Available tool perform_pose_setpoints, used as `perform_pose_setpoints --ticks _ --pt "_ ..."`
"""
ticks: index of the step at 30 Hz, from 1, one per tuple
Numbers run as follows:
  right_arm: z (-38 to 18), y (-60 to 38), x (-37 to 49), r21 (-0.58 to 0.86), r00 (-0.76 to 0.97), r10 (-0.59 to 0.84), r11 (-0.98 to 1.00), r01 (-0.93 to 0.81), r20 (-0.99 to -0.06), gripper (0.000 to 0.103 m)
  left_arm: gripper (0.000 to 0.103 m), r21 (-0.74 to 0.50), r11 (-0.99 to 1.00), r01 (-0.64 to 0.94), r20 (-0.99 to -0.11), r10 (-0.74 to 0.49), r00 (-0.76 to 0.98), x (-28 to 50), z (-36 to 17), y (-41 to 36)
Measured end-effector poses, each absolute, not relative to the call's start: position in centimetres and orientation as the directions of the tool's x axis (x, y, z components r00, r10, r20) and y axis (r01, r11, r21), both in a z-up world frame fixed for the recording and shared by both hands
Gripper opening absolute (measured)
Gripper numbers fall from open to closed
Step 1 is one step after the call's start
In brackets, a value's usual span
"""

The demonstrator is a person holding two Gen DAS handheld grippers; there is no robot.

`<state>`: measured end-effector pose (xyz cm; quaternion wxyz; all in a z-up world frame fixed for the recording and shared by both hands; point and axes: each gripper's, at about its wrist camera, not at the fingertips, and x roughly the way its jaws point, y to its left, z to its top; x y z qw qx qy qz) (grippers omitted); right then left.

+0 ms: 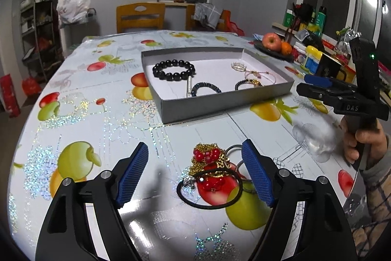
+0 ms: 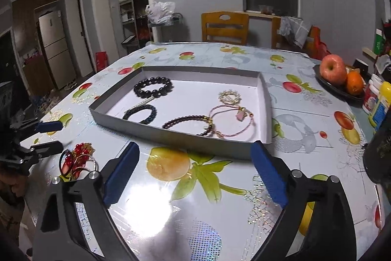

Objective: Organize jewelry
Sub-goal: 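Withdraw both grippers from the box toward the remaining jewelry, then lower right gripper to a silver bangle while left gripper reaches the black hair tie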

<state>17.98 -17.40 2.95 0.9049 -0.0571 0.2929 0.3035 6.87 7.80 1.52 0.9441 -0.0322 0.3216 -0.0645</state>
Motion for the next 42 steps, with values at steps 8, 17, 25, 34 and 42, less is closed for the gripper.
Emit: perform_pose_setpoints --ticks 8,17,25,34,42 --pt "2.8 -17.4 18.4 0.079 0.639 0.506 0.815 -0.573 -0.58 0.094 0.079 -0.06 0.986 0.155 -0.624 -0.158 0.765 5.1 0.9 6.6" --pt "2.6 -17.1 18.3 0.068 0.642 0.502 0.815 -0.575 -0.579 0.095 0.079 -0.027 0.987 0.157 -0.622 -0.139 0.77 4.3 0.5 6.2" --pt "2.7 -16.8 18.1 0.05 0.645 0.498 0.812 -0.582 -0.579 0.095 0.073 -0.054 0.982 0.181 -0.663 -0.17 0.729 5.1 0.1 6.2" --pt "2.5 -14.7 16.3 -0.005 0.598 0.525 0.749 -0.662 -0.605 0.095 0.069 -0.069 0.985 0.156 -0.696 -0.16 0.7 5.9 -0.1 6.8" --pt "2.2 -11.3 13.5 -0.009 0.482 0.585 0.63 -0.777 -0.652 0.095 0.028 -0.078 0.986 0.149 -0.718 -0.159 0.677 6.6 -0.3 7.4"
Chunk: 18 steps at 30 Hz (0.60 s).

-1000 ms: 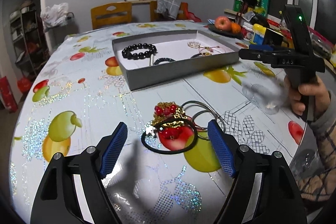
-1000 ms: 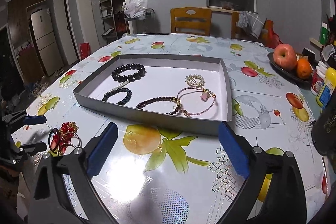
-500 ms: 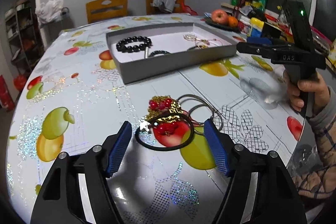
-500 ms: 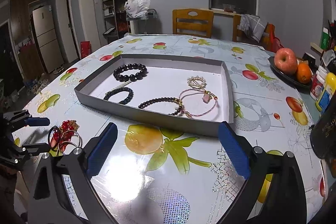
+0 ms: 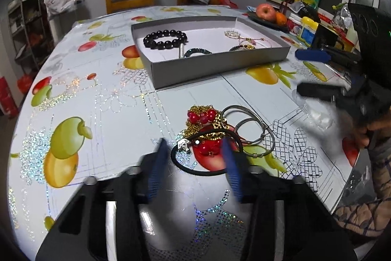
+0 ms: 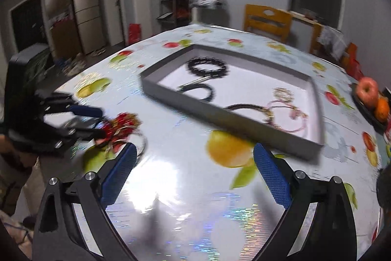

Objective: Organize jewelry
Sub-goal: 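Lower right gripper to a silver bangle while left gripper reaches the black hair tie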

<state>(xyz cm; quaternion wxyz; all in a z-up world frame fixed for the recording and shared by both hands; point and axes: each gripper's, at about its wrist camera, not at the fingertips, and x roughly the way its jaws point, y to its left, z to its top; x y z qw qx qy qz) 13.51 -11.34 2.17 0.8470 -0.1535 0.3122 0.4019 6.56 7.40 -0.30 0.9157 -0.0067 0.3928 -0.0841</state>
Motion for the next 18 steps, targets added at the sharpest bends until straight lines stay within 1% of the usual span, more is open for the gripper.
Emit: perform_pose_setpoints --ticks 1,2,3,6,11,16,17,18 --pt "2.1 -11.0 13.3 -0.013 0.475 0.586 0.621 -0.784 -0.657 0.095 0.024 -0.091 0.985 0.145 -0.715 -0.165 0.68 6.5 -0.3 7.6" --pt "1.9 -10.4 13.0 -0.02 0.467 0.585 0.61 -0.792 -0.663 0.095 0.013 -0.101 0.985 0.143 -0.712 -0.172 0.681 6.3 -0.3 7.8" --pt "1.8 -10.1 12.9 -0.023 0.461 0.584 0.603 -0.797 -0.668 0.095 0.008 -0.102 0.985 0.14 -0.712 -0.171 0.681 6.2 -0.4 7.9" --pt "1.6 -9.3 12.6 -0.02 0.442 0.587 0.586 -0.81 -0.678 0.095 0.004 -0.105 0.986 0.13 -0.708 -0.166 0.687 5.8 -0.4 8.4" --pt "1.7 -8.2 12.4 -0.005 0.406 0.603 0.554 -0.832 -0.687 0.094 0.004 -0.124 0.985 0.119 -0.693 -0.172 0.7 5.0 -0.2 9.3" --pt "1.4 -6.1 12.2 0.002 0.361 0.609 0.512 -0.859 -0.706 0.093 0.004 -0.124 0.99 0.066 -0.698 -0.134 0.704 4.7 -0.4 10.8" --pt "1.3 -5.7 12.2 0.005 0.351 0.609 0.504 -0.864 -0.711 0.092 0.004 -0.127 0.99 0.059 -0.699 -0.131 0.703 4.6 -0.5 11.1" --pt "1.1 -5.3 12.3 0.008 0.342 0.608 0.498 -0.867 -0.717 0.088 0.004 -0.127 0.99 0.056 -0.7 -0.129 0.703 4.5 -0.5 11.3"
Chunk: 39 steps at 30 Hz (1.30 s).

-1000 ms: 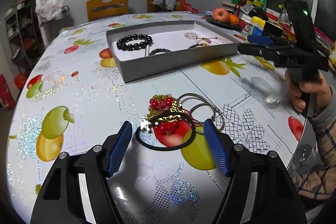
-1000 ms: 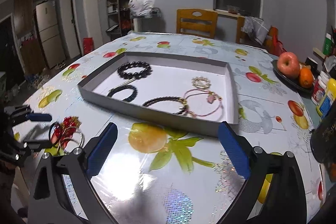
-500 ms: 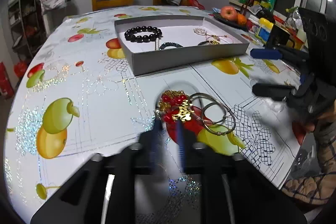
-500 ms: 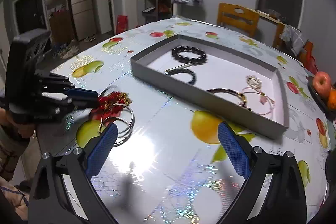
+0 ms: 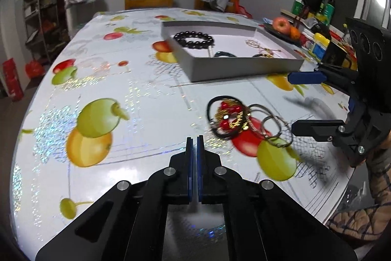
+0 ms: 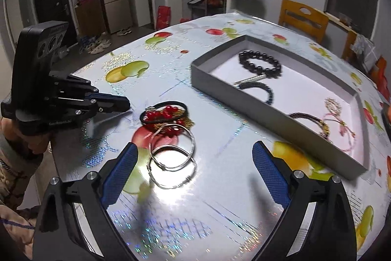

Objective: Organize jewelry
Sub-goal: 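Lower right gripper to a silver bangle while left gripper reaches the black hair tie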

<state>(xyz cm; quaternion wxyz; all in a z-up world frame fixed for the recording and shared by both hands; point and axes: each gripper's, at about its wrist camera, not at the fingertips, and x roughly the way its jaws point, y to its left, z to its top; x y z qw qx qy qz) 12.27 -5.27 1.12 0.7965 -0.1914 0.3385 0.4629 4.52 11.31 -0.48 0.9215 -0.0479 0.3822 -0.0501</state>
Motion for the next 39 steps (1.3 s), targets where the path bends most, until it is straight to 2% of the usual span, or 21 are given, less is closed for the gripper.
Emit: perform_pose_setpoints --ticks 3,5,7,8,9,11,14,15,16,17,18,19,29,37,39 --pt "1.0 -4.1 12.6 0.023 0.32 0.606 0.489 -0.872 -0.728 0.085 0.004 -0.134 0.99 0.05 -0.698 -0.13 0.704 4.2 -0.4 11.7" --pt "0.8 -3.0 12.8 0.018 0.306 0.597 0.474 -0.88 -0.741 0.08 0.005 -0.144 0.989 0.044 -0.694 -0.133 0.708 4.1 -0.3 11.9" --pt "0.4 -2.3 12.9 0.012 0.296 0.585 0.464 -0.886 -0.755 0.08 0.015 -0.15 0.988 0.044 -0.688 -0.137 0.713 3.9 -0.2 12.0" --pt "0.2 -2.0 13.0 0.013 0.289 0.579 0.46 -0.888 -0.763 0.079 0.026 -0.145 0.989 0.041 -0.684 -0.13 0.718 3.8 -0.2 12.0" --pt "0.0 -1.8 13.0 0.015 0.283 0.575 0.458 -0.889 -0.768 0.074 0.032 -0.141 0.989 0.041 -0.682 -0.127 0.72 3.7 -0.2 12.0" --pt "-0.3 -1.5 13.2 0.023 0.269 0.566 0.454 -0.891 -0.779 0.073 0.035 -0.144 0.989 0.04 -0.681 -0.128 0.721 3.6 -0.2 12.1" --pt "-0.6 -1.3 13.2 0.039 0.249 0.566 0.447 -0.894 -0.786 0.073 0.049 -0.149 0.988 0.028 -0.68 -0.123 0.723 3.6 -0.3 12.3" --pt "-0.7 -1.2 13.1 0.035 0.246 0.562 0.443 -0.896 -0.79 0.073 0.051 -0.15 0.988 0.027 -0.679 -0.123 0.724 3.6 -0.2 12.3" --pt "-0.8 -1.0 13.0 0.029 0.246 0.557 0.439 -0.898 -0.793 0.072 0.052 -0.15 0.988 0.027 -0.68 -0.123 0.723 3.7 -0.2 12.3" --pt "-0.9 -0.9 12.8 0.025 0.245 0.553 0.434 -0.901 -0.796 0.066 0.052 -0.149 0.989 0.027 -0.681 -0.122 0.722 3.7 -0.2 12.3" --pt "-0.8 -0.9 12.7 0.023 0.244 0.558 0.428 -0.903 -0.793 0.053 0.053 -0.147 0.989 0.027 -0.682 -0.121 0.721 3.7 -0.1 12.2" --pt "-0.6 -1.0 12.7 0.025 0.245 0.562 0.428 -0.903 -0.79 0.047 0.053 -0.146 0.989 0.03 -0.684 -0.122 0.719 3.8 -0.1 12.1" --pt "1.6 -4.9 13.7 0.084 0.281 0.631 0.484 -0.871 -0.723 0.047 0.054 -0.098 0.989 0.106 -0.695 -0.144 0.704 5.2 0.7 9.3" --pt "2.3 -9.1 15.3 0.1 0.336 0.627 0.555 -0.826 -0.703 0.047 0.054 -0.039 0.987 0.157 -0.714 -0.138 0.686 7.4 1.1 6.5" --pt "2.1 -9.8 15.5 0.11 0.341 0.627 0.567 -0.817 -0.701 0.047 0.037 -0.025 0.985 0.171 -0.723 -0.136 0.677 7.8 1.1 5.9"
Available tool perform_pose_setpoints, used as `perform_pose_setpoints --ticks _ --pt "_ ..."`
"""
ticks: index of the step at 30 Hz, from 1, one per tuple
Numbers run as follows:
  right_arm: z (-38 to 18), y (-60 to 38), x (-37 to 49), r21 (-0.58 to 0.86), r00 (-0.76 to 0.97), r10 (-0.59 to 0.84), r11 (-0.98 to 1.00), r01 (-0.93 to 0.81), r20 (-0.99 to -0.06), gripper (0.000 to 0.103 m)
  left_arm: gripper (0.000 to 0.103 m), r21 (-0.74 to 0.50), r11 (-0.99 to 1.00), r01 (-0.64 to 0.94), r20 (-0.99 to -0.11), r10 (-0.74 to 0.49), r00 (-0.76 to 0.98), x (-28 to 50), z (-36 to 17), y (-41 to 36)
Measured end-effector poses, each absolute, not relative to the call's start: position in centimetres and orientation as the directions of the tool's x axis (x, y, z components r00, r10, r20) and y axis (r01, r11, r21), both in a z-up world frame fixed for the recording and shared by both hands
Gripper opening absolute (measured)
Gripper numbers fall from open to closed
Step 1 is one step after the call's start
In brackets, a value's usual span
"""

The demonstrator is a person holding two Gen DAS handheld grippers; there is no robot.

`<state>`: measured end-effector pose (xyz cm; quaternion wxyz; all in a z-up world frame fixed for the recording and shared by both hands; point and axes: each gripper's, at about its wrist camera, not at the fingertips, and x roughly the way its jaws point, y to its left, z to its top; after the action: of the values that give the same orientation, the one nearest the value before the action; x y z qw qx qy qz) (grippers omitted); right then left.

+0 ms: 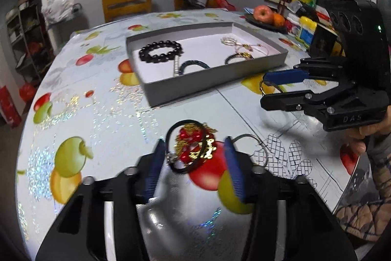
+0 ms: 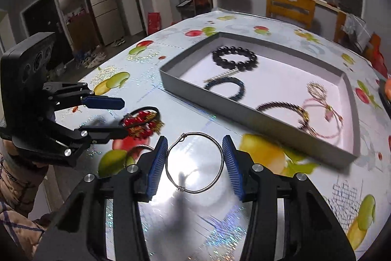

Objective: Organize jewelry
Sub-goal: 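Lower right gripper to a silver bangle while left gripper reaches the black hair tie, then close right gripper on the silver bangle while left gripper grasps the black hair tie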

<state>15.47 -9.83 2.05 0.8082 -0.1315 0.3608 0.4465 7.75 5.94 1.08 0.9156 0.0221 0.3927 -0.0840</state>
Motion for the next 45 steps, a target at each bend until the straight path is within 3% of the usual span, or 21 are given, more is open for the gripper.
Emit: perform_pose_setpoints --ticks 3,9,15,28,45 --pt "1.8 -10.6 15.7 0.124 0.343 0.63 0.577 -0.807 -0.697 0.047 0.023 0.0 0.981 0.196 -0.736 -0.132 0.664 8.1 0.8 5.1" --pt "1.5 -11.3 15.9 0.145 0.34 0.639 0.583 -0.799 -0.69 0.047 0.015 0.065 0.979 0.193 -0.759 -0.077 0.647 8.7 -0.1 4.3" --pt "1.6 -11.4 16.1 0.15 0.343 0.642 0.585 -0.797 -0.686 0.047 0.005 0.038 0.982 0.186 -0.75 -0.095 0.654 8.8 0.2 4.8" --pt "2.6 -12.0 16.4 0.147 0.369 0.646 0.601 -0.786 -0.668 0.047 0.004 -0.068 0.972 0.224 -0.727 -0.203 0.656 8.1 1.3 5.6" --pt "3.3 -13.0 16.9 0.144 0.391 0.645 0.616 -0.775 -0.656 0.047 0.004 -0.047 0.989 0.138 -0.648 -0.135 0.749 7.6 5.4 8.6"
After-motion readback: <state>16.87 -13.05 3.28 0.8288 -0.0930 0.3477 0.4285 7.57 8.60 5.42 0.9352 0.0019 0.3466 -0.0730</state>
